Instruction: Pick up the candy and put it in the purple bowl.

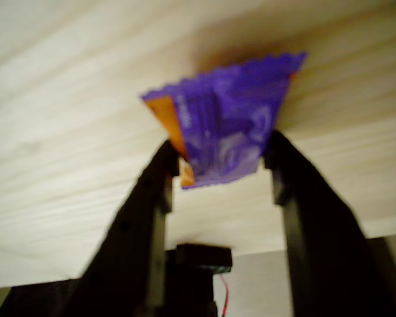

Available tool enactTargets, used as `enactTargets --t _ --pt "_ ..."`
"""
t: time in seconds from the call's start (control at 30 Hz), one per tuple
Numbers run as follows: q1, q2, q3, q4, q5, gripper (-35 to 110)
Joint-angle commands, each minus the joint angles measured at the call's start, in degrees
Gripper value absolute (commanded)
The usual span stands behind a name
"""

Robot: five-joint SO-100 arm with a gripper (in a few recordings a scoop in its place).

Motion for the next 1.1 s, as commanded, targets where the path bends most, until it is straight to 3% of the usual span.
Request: enactTargets --t 0.0,0.3,0.77,1.07 --pt "0.44 3.34 -0.35 0.35 0.00 11" --pt "0.53 9.40 -2.46 6.33 -4.39 0" --pt "-0.79 14.77 -13.10 21.36 -13.54 0" --pt "-6.94 23.73 -11.69 23.99 -19.42 0"
